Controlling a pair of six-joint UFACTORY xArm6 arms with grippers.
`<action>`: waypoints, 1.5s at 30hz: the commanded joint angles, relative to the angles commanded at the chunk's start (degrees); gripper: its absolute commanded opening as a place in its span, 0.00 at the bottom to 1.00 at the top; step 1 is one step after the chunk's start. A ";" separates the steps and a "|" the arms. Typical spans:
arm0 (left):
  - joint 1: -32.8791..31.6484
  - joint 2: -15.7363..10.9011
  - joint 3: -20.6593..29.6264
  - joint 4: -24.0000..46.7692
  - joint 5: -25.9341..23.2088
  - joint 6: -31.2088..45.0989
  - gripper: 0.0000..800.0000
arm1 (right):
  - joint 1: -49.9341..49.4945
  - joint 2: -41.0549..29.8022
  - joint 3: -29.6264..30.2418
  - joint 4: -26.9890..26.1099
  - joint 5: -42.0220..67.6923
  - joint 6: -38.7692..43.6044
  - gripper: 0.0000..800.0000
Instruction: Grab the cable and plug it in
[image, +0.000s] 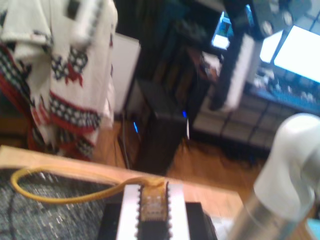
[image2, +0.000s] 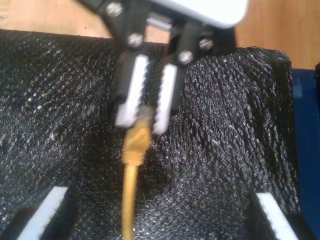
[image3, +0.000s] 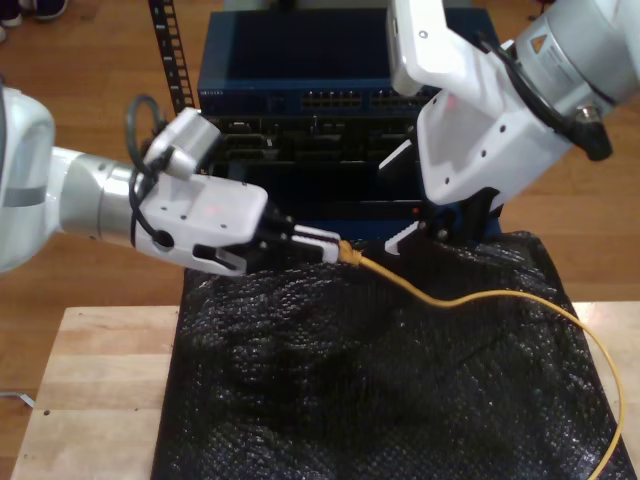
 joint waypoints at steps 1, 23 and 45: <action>0.26 0.35 -0.09 -0.53 0.97 -0.18 0.00 | 0.00 -0.79 0.35 0.00 -0.09 -0.62 0.99; 3.60 8.35 -2.99 -6.33 13.54 -6.51 0.01 | 4.92 -15.47 10.81 0.00 -13.89 -10.81 0.99; 3.60 13.89 -5.36 -8.00 25.05 -12.40 0.01 | 16.62 -18.55 16.00 -0.09 -25.32 -16.18 0.99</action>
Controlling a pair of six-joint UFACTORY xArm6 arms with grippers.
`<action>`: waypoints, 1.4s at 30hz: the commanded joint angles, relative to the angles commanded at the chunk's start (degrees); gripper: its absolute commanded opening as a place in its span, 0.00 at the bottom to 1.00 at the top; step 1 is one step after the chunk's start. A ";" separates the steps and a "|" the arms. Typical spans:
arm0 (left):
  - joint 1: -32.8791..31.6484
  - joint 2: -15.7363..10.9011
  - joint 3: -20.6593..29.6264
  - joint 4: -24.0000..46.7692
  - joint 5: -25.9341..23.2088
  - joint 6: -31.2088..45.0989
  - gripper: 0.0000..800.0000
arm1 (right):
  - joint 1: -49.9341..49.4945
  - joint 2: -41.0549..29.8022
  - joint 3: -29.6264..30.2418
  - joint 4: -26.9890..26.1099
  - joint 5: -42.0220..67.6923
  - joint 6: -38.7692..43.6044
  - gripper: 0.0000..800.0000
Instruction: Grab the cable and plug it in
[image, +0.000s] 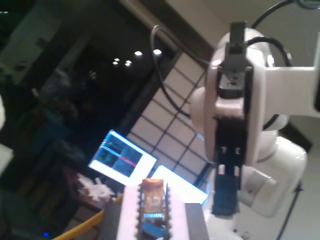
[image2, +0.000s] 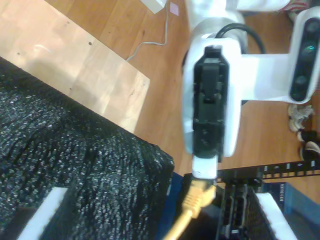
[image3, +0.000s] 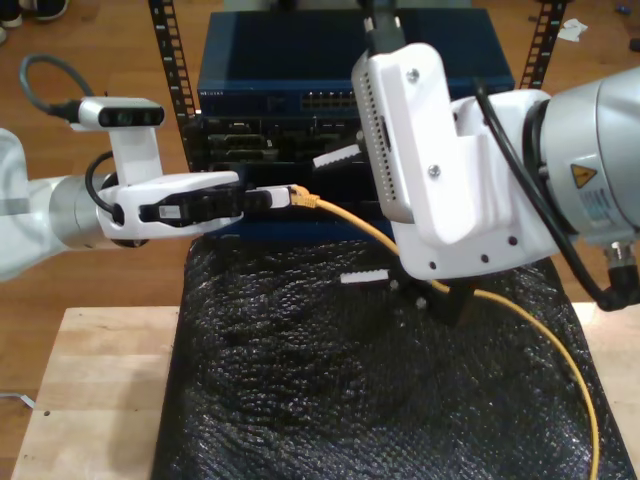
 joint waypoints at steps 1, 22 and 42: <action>-0.09 0.09 0.00 0.00 0.35 0.00 0.01 | 0.18 0.00 0.00 0.00 -0.35 -0.09 0.99; -1.58 0.44 0.09 -1.32 5.89 -0.26 0.02 | 5.36 0.26 3.60 -0.09 -13.10 -3.25 0.98; -1.58 1.41 0.44 -2.73 8.26 -2.81 0.02 | 5.80 0.62 4.48 0.00 -14.59 -2.90 0.63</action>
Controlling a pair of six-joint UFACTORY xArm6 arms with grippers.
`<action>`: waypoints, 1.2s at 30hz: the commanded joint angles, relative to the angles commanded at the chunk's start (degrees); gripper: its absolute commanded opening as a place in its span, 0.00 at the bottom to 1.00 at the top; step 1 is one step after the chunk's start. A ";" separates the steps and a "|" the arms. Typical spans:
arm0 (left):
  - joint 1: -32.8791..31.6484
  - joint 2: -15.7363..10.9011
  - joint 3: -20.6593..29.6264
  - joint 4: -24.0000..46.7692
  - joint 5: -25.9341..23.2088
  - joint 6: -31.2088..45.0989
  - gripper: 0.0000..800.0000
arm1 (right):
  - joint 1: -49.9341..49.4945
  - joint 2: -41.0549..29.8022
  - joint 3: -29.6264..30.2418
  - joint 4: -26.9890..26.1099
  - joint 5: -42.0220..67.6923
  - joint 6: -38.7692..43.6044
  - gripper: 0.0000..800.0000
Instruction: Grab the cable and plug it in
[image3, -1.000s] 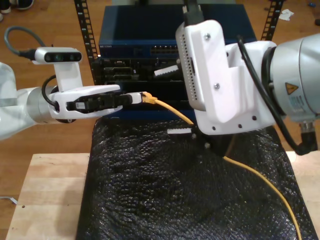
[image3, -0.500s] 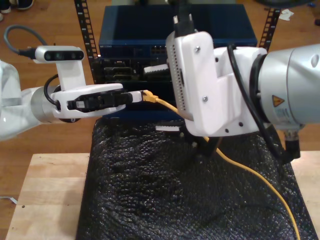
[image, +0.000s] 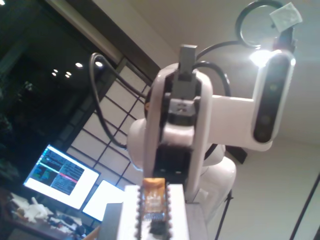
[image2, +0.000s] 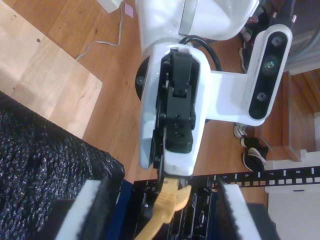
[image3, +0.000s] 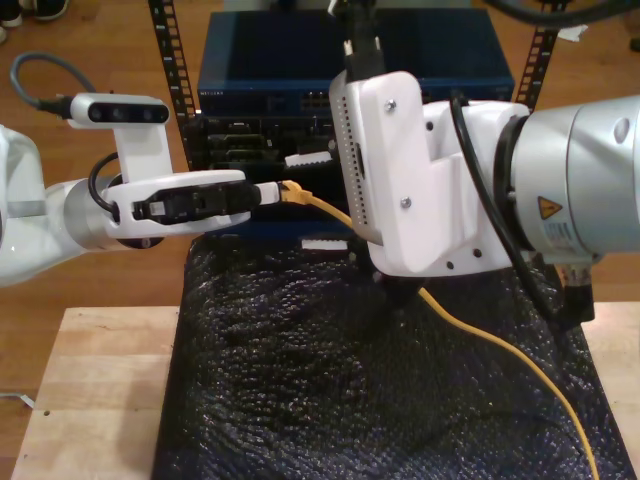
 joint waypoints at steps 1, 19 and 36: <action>0.00 0.00 0.00 0.09 0.00 0.00 0.02 | 0.00 0.09 0.00 0.00 -0.44 0.00 0.60; -0.79 0.00 0.09 0.18 0.09 0.00 0.03 | 0.00 0.18 0.70 0.26 -2.55 0.44 0.38; -0.79 0.00 0.09 0.26 0.09 0.00 0.03 | 0.00 0.18 0.88 0.88 -2.55 0.79 0.25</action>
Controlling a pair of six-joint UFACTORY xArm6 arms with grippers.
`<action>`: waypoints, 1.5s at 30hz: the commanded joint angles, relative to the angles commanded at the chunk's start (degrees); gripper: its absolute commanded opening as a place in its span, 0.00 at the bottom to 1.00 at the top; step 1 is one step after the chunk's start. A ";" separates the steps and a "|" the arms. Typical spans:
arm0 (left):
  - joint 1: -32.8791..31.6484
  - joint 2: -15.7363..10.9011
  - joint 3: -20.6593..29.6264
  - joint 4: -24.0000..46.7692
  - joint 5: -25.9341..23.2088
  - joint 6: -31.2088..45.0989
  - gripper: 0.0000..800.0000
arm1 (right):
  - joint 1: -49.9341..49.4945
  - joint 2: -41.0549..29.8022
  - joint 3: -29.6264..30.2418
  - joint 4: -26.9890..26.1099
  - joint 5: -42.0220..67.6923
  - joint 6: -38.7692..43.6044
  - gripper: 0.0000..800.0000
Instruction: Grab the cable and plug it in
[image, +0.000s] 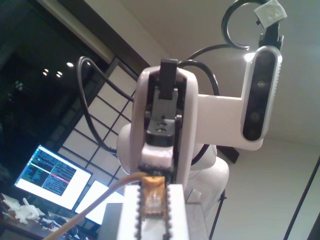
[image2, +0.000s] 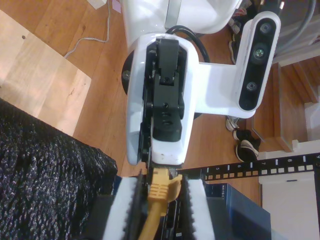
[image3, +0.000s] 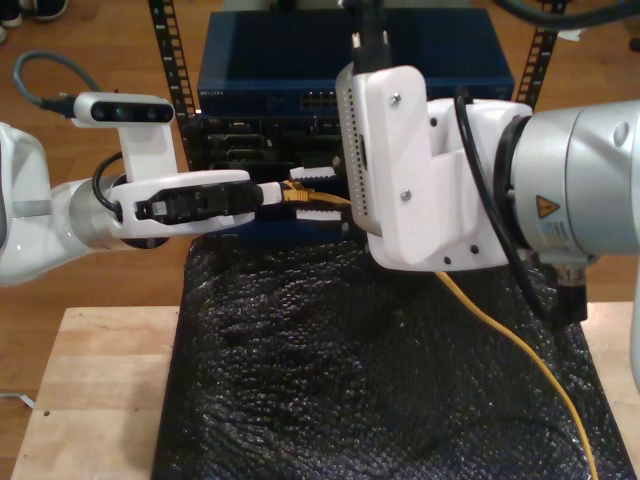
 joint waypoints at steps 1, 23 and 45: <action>0.00 0.00 0.00 0.00 0.00 0.00 0.03 | 0.09 0.00 0.00 0.09 0.00 0.00 0.24; -0.09 0.09 0.18 -0.18 1.58 -1.93 0.87 | 0.18 0.09 1.23 1.58 -1.49 0.26 0.00; 0.62 -0.88 -0.18 0.09 -8.88 -1.76 1.00 | -1.58 2.29 -2.20 1.41 -0.97 9.32 0.00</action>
